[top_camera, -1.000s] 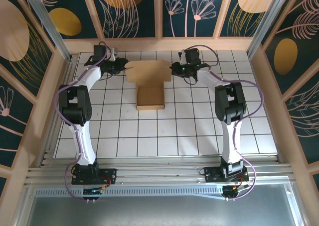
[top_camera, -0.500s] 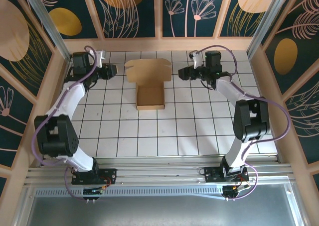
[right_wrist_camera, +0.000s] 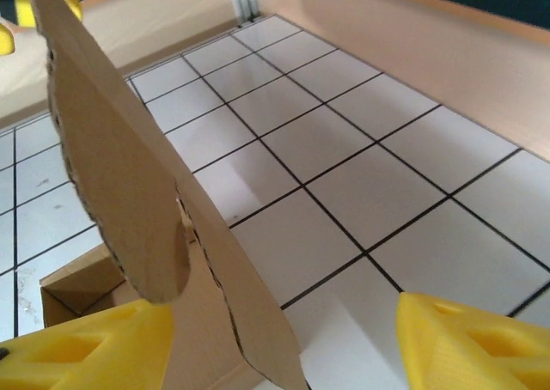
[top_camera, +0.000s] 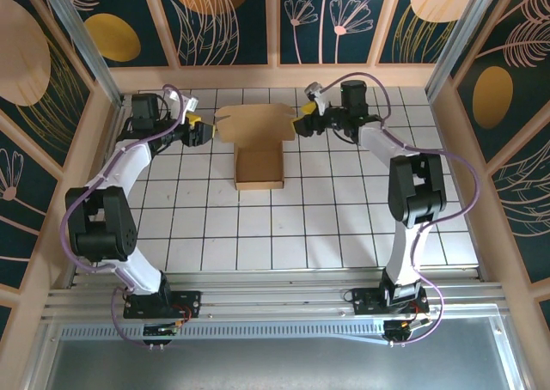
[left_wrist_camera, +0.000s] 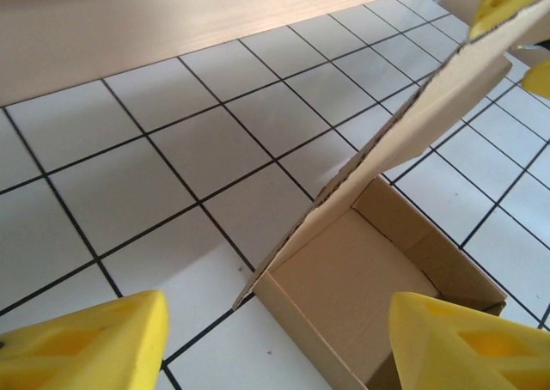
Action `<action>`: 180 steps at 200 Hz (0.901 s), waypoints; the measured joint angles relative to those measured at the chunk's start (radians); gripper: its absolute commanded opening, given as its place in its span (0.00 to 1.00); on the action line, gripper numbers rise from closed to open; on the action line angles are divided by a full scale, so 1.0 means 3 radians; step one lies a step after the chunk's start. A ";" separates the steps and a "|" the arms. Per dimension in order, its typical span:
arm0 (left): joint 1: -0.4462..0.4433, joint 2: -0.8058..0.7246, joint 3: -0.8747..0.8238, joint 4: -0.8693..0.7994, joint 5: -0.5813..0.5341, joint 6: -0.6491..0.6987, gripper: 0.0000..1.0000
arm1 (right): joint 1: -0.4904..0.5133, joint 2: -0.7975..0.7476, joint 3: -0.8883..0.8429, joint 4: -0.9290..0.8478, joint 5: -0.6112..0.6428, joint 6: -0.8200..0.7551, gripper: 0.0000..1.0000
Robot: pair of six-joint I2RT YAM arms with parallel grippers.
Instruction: Fold the paper box
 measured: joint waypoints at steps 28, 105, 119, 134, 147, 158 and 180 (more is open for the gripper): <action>0.0000 0.0109 0.0085 -0.0039 0.0294 0.0118 0.70 | 0.0089 0.0037 0.0004 -0.0080 -0.0001 -0.0032 0.55; -0.0205 0.0730 0.0563 -0.0169 0.0175 0.0258 0.50 | 0.0111 0.0045 0.0004 -0.0103 0.0331 -0.0041 0.31; -0.0245 0.0777 0.0610 -0.0174 0.0178 0.0258 0.45 | 0.0111 0.0045 0.0004 -0.0113 0.0387 -0.0045 0.25; -0.0278 0.0787 0.0618 -0.0197 0.0178 0.0266 0.35 | 0.0118 0.0045 0.0004 -0.0126 0.0449 -0.0037 0.21; -0.0303 0.0796 0.0627 -0.0226 0.0172 0.0286 0.32 | 0.0136 0.0045 0.0004 -0.0137 0.0505 -0.0029 0.17; -0.0315 0.0805 0.0631 -0.0262 0.0161 0.0300 0.29 | 0.0160 0.0045 0.0004 -0.0139 0.0554 -0.0005 0.13; -0.0343 0.0818 0.0632 -0.0334 0.0085 0.0294 0.27 | 0.0224 0.0045 0.0000 -0.0120 0.0662 0.0051 0.09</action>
